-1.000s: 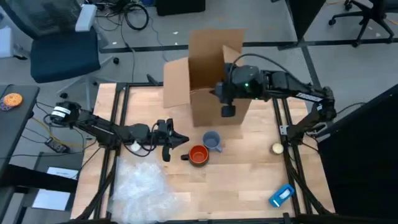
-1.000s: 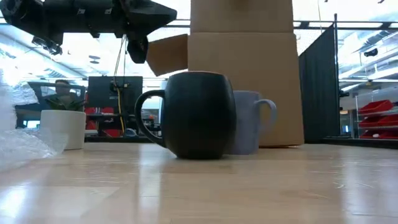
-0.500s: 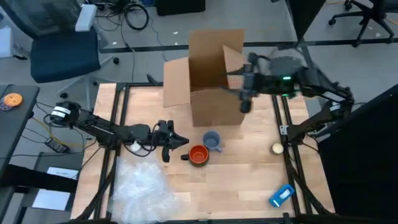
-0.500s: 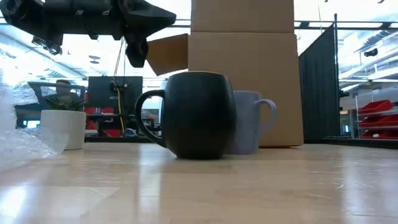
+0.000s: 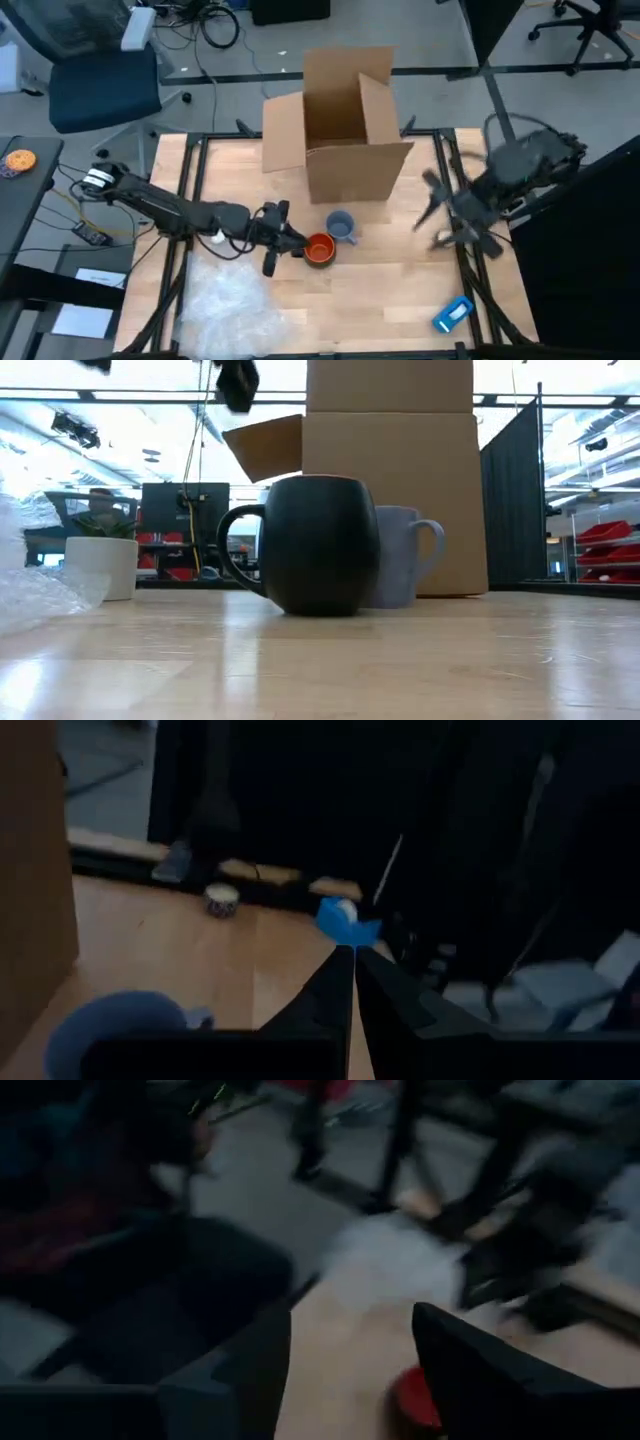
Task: Wrap mug
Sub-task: Wrap the black mug with the top bubble wrap
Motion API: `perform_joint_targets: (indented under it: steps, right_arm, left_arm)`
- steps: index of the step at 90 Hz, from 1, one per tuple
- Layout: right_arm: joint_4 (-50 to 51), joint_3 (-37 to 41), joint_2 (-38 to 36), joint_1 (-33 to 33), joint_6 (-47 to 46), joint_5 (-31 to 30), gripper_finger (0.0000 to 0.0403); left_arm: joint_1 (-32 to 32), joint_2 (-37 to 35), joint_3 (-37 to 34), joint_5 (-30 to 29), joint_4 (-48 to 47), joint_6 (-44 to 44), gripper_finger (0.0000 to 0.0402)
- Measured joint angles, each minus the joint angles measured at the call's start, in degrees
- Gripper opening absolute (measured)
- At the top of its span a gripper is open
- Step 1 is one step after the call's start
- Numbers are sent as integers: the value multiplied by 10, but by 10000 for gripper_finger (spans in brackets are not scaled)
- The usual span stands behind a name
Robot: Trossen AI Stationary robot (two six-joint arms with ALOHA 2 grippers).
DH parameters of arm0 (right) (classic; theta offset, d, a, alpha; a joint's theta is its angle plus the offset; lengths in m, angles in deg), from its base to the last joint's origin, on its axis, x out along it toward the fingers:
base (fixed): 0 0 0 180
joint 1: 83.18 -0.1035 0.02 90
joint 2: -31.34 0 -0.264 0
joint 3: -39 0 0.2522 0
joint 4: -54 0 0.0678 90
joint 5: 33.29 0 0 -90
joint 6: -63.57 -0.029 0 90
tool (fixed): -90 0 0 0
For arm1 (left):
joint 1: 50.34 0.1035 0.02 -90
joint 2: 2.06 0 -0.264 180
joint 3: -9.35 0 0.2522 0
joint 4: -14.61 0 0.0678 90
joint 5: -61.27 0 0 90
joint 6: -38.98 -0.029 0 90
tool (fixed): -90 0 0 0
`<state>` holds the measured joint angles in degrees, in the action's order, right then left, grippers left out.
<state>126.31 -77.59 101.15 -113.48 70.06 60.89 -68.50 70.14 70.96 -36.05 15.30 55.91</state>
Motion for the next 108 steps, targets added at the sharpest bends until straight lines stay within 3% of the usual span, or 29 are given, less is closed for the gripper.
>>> perform_joint_targets:
  steps: [9, 18, 42, 58, 74, 89, 108]
  right_arm:
    - [0, 34, 6, -45, -35, -12, 173]
    - [3, 61, 16, -76, -89, -21, 168]
    - [-10, 136, 41, -123, -219, -78, 156]
    - [-76, 181, 59, -128, -262, -103, 151]
    - [-122, 221, 77, -135, -314, -107, 148]
    - [-170, 262, 95, -140, -340, -132, 148]
    - [-197, 277, 126, -140, -392, -154, 142]
  left_arm:
    - [-30, 2, 69, -43, -145, 4, 0]
    - [-58, 2, 105, -60, -230, 53, 0]
    - [-141, 3, 150, -18, -364, 342, 0]
    - [-201, 21, 194, -15, -418, 433, 0]
    - [-244, 59, 209, -16, -422, 466, 0]
    - [-268, 109, 208, -14, -507, 522, 0]
    - [-283, 172, 208, 63, -559, 571, 0]
